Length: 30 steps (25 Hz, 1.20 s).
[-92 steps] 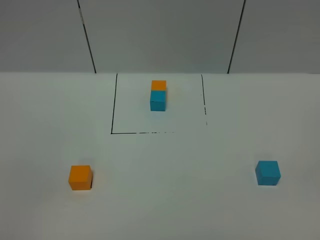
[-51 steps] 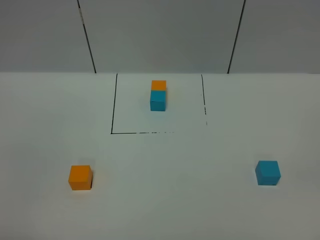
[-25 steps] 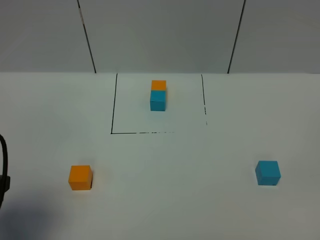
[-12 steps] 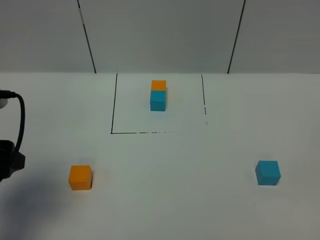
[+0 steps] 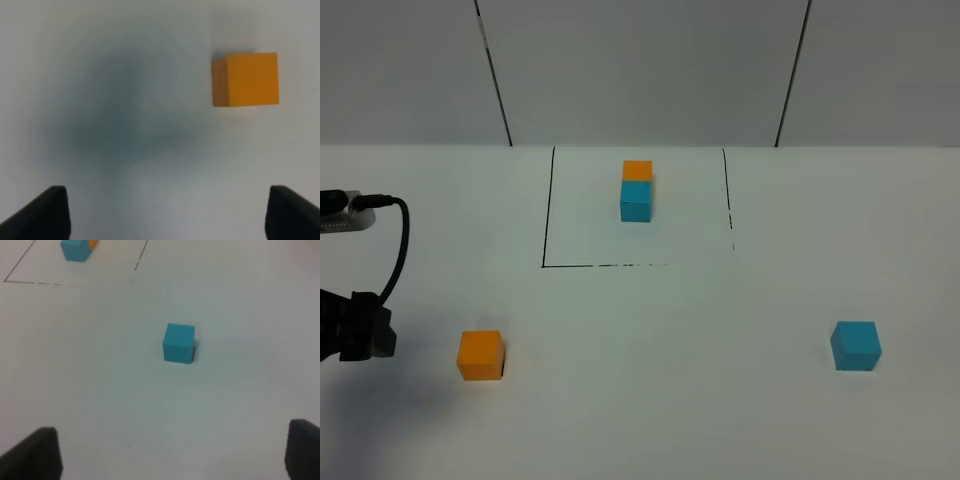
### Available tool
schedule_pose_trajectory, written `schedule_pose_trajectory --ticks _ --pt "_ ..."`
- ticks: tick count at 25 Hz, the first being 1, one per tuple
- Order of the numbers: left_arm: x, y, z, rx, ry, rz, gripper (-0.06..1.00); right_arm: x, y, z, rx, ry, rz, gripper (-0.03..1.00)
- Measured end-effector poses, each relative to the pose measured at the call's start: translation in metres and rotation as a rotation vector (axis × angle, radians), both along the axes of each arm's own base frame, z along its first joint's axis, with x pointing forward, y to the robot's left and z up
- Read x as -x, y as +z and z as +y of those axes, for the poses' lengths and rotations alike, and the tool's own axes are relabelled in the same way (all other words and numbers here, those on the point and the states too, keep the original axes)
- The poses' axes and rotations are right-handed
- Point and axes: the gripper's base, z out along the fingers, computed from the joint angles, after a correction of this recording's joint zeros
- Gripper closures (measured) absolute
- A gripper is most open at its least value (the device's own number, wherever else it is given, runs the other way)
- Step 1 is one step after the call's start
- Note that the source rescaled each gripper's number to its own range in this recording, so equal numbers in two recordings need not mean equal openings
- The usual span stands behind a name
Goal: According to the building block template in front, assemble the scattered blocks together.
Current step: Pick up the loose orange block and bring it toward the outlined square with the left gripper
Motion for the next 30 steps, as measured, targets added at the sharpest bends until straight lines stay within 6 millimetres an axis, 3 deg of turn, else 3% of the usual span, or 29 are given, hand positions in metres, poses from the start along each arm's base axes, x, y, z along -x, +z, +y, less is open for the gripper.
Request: schedule_pose_trajectory --ticks 3,8,15,20,25,30 --pt "-0.011 -0.001 -0.005 0.014 -0.012 0.024 0.27 0.000 0.000 0.000 0.000 0.000 0.000 0.19" --pt "-0.038 -0.001 -0.031 0.035 -0.027 0.052 0.27 0.000 0.000 0.000 0.000 0.000 0.000 0.19" --pt "-0.069 -0.022 -0.068 -0.059 -0.029 0.204 0.27 0.000 0.000 0.000 0.000 0.000 0.000 0.19" --pt "-0.073 -0.039 -0.083 -0.123 -0.042 0.273 0.25 0.000 0.000 0.000 0.000 0.000 0.000 0.19" --pt "-0.073 -0.043 -0.083 -0.126 0.004 0.296 0.18 0.000 0.000 0.000 0.000 0.000 0.000 0.19" --pt "-0.074 -0.047 -0.083 -0.125 0.026 0.305 0.17 0.000 0.000 0.000 0.000 0.000 0.000 0.19"
